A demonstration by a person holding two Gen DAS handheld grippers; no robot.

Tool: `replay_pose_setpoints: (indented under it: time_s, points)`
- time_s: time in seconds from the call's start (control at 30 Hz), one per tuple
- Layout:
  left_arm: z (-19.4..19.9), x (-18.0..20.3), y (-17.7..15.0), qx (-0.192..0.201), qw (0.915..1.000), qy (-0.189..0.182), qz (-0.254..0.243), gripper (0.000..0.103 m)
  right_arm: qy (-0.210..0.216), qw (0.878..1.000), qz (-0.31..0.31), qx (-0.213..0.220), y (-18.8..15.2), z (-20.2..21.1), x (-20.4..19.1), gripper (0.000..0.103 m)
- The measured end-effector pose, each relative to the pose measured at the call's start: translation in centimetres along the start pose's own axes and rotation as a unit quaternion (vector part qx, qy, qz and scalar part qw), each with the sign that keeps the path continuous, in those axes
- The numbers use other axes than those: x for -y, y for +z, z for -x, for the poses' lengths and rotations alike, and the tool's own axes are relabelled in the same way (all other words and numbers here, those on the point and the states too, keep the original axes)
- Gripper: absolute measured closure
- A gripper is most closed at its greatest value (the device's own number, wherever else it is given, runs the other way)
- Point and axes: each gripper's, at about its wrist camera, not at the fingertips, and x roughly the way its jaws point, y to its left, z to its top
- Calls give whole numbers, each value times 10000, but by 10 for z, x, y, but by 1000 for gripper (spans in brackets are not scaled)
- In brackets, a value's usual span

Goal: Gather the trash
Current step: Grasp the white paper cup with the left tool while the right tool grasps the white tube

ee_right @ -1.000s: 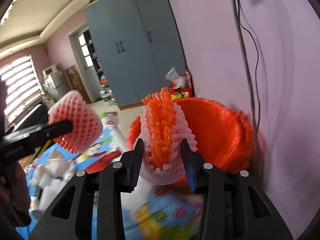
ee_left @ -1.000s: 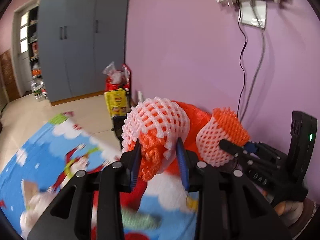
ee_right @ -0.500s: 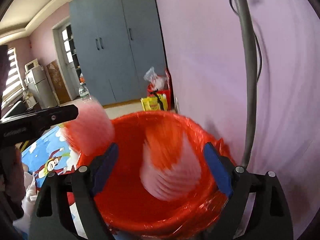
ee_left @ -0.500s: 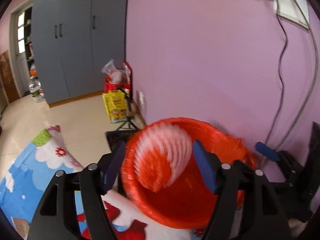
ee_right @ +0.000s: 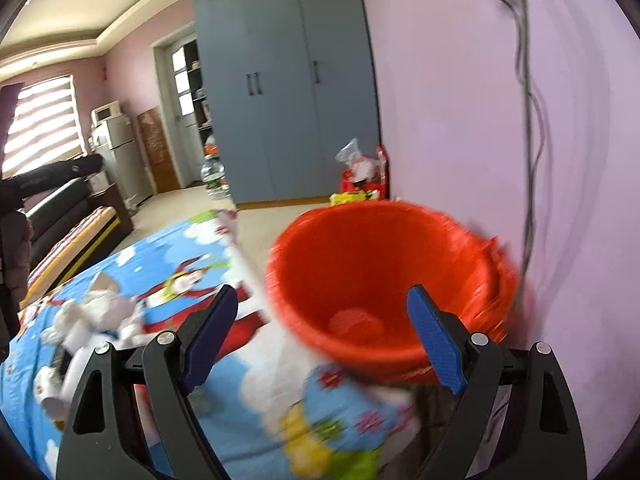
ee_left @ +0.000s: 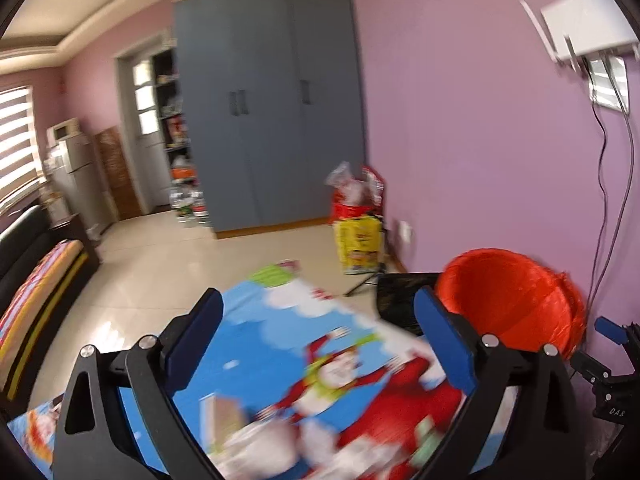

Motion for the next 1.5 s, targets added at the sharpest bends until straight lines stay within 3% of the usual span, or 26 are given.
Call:
replay_pose_setpoints:
  time_s: [0.33, 0.57, 0.77, 0.97, 1.33, 1.5]
  points:
    - [99, -93, -98, -299, 9967, 656, 366, 7, 459, 9970, 266, -567, -46, 14, -84, 20]
    - [135, -120, -169, -753, 9927, 475, 819, 7, 686, 9909, 613, -983, -78, 14, -121, 20]
    - [140, -98, -207, -1007, 9915, 102, 816, 7, 714, 9874, 711, -1221, -92, 10, -134, 20]
    - [126, -73, -223, -1149, 9907, -97, 716, 7, 750, 9840, 815, -1397, -104, 6, -142, 20]
    - [110, -60, -221, -1163, 9907, -345, 617, 7, 766, 9818, 759, -1560, -111, -10, -139, 20]
    - [106, -50, -223, -1287, 9895, -491, 448, 21, 849, 9794, 845, -1623, -112, -18, -144, 24]
